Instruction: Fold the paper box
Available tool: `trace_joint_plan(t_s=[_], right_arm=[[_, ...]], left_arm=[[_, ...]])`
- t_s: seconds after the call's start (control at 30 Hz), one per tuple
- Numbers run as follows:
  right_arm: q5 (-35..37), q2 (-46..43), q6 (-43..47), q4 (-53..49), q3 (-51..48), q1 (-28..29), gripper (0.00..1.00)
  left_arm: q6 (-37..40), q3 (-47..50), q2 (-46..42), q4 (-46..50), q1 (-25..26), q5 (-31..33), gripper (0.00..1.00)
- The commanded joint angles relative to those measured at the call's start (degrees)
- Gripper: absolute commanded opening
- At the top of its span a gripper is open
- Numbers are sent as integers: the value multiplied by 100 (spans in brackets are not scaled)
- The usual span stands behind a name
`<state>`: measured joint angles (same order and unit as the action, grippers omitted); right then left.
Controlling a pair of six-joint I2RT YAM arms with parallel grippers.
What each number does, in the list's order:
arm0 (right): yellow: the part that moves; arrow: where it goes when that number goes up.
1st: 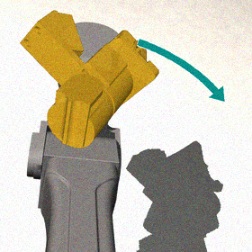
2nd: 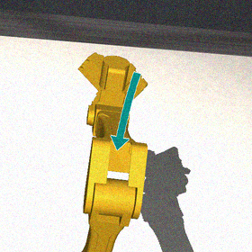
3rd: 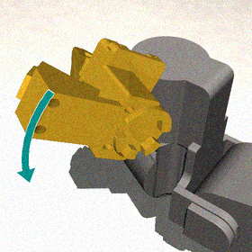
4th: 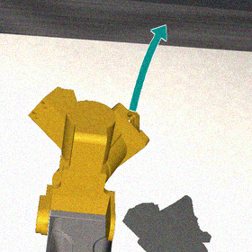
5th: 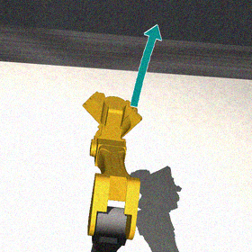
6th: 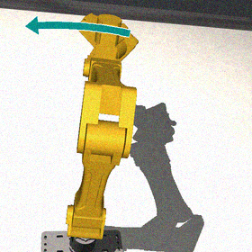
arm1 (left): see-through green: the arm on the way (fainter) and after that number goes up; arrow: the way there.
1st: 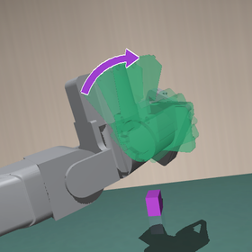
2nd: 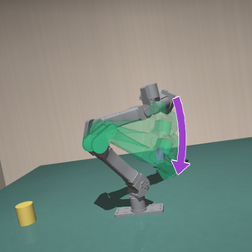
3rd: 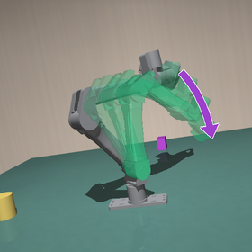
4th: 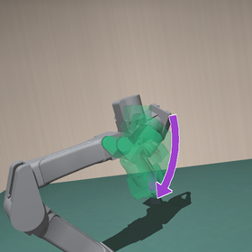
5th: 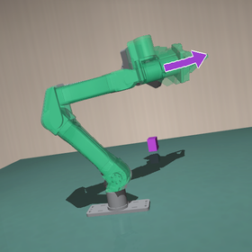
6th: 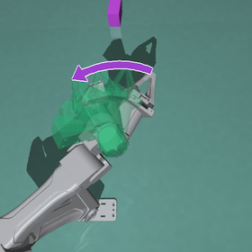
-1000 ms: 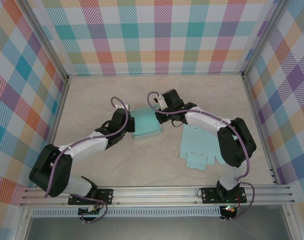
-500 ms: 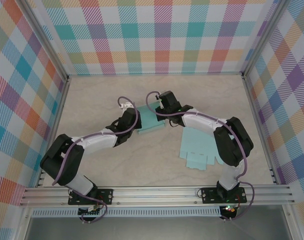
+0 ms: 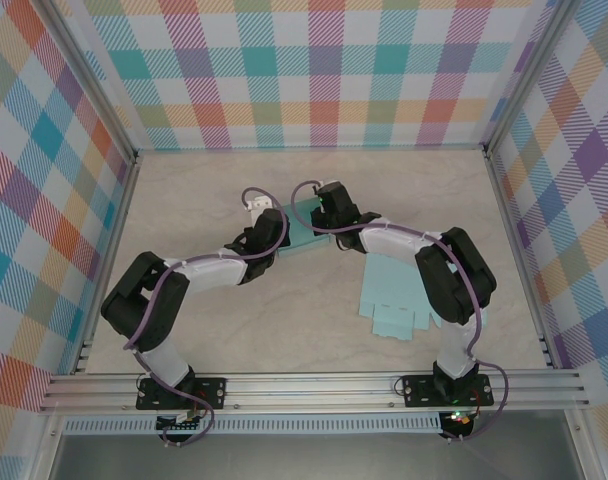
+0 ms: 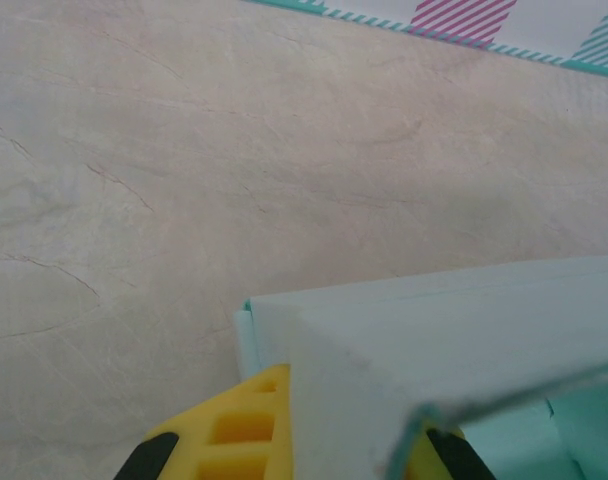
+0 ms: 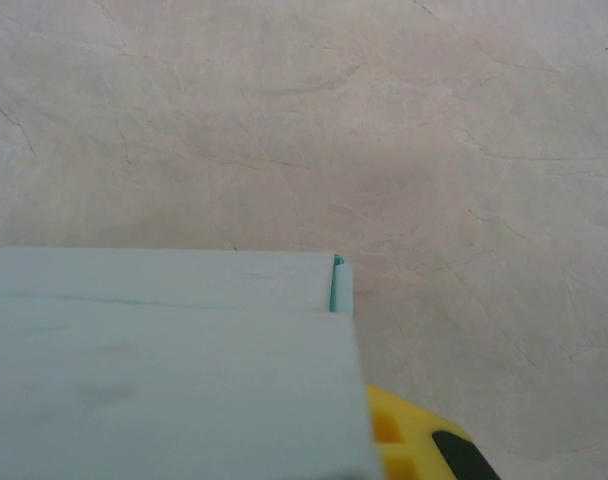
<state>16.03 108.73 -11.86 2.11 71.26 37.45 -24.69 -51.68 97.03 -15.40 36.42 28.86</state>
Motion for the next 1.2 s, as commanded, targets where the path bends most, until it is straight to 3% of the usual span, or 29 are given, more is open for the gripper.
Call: trace_joint_plan(t_s=[0.0,0.73,1.17], right_arm=[[-920,158,-209,463,-162,236,2],[-1013,-96,-344,752,-1088,240,1],[-733,-179,-203,1778,-2189,263,1]], left_arm=[[-202,-126,106,-624,242,-666,0],[-311,758,69,-1008,408,-720,0],[-62,1616,-18,-1445,658,-365,2]])
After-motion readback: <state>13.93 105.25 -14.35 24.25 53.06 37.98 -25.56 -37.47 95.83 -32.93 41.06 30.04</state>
